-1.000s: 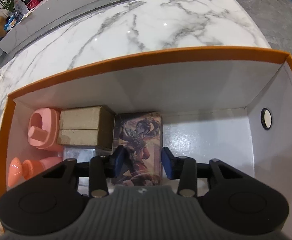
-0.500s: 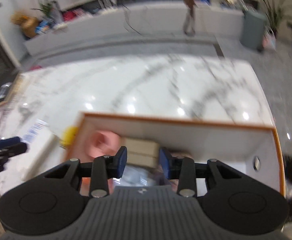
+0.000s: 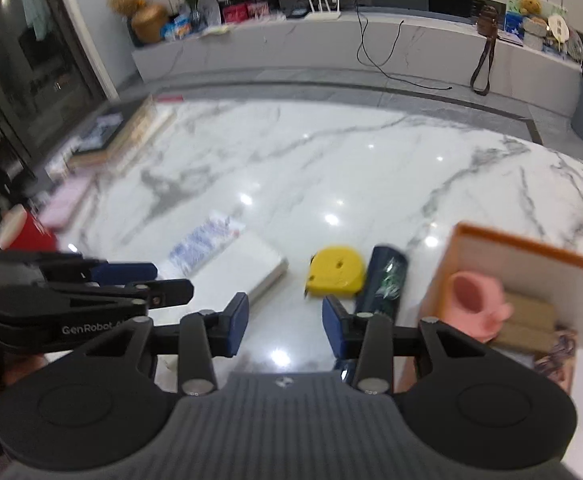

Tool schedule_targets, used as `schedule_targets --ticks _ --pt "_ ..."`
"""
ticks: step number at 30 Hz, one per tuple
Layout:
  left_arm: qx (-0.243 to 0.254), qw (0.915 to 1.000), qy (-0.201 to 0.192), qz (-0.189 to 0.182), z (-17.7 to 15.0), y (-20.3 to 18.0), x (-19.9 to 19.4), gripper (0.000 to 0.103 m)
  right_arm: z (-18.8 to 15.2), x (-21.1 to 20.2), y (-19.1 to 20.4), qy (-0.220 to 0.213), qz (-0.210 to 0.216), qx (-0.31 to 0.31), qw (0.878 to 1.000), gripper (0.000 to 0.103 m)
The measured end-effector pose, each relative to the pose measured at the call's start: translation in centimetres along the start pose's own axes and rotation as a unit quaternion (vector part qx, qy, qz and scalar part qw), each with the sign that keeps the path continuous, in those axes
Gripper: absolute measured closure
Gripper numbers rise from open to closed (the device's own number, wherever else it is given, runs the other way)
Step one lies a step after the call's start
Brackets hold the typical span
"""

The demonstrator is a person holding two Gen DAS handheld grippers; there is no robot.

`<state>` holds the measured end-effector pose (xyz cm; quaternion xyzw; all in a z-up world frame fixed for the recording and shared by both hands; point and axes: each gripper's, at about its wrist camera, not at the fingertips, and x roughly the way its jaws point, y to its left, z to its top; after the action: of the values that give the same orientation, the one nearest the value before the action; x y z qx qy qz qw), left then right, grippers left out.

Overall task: Organize rigid objects
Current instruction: 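Move the left tool to the white box while the right tool moves to the yellow tape measure, then grasp the white box with the left tool while the right tool grasps the yellow tape measure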

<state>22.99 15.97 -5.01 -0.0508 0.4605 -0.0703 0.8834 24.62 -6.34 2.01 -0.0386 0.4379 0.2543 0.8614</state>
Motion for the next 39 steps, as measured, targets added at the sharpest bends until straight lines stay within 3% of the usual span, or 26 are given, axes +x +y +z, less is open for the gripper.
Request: schedule_targets --ticks 6,12,15,21,29,39 --pt "0.032 0.9994 0.002 -0.013 -0.3 -0.2 1.4 0.038 -1.3 3.8 0.1 0.037 -0.029 0.008 0.999 0.064" --pt "0.054 0.9983 0.02 -0.001 -0.4 -0.2 3.4 0.035 0.4 5.6 0.3 0.057 -0.05 -0.06 0.995 0.064" --pt "0.074 0.9971 0.011 0.01 -0.3 -0.5 3.9 0.035 1.1 6.3 0.3 0.071 -0.057 -0.092 0.992 0.064" --pt "0.072 0.9973 0.014 0.004 0.1 -0.3 5.2 0.032 3.2 8.1 0.1 0.095 -0.068 -0.141 0.983 0.064" --pt "0.076 0.9969 0.02 0.002 0.1 -0.3 6.0 0.031 5.6 11.8 -0.8 0.125 -0.078 -0.13 0.98 0.063" --pt "0.065 0.9972 0.038 -0.001 0.0 0.2 7.0 0.028 6.3 14.2 -0.9 0.144 -0.09 -0.117 0.979 0.051"
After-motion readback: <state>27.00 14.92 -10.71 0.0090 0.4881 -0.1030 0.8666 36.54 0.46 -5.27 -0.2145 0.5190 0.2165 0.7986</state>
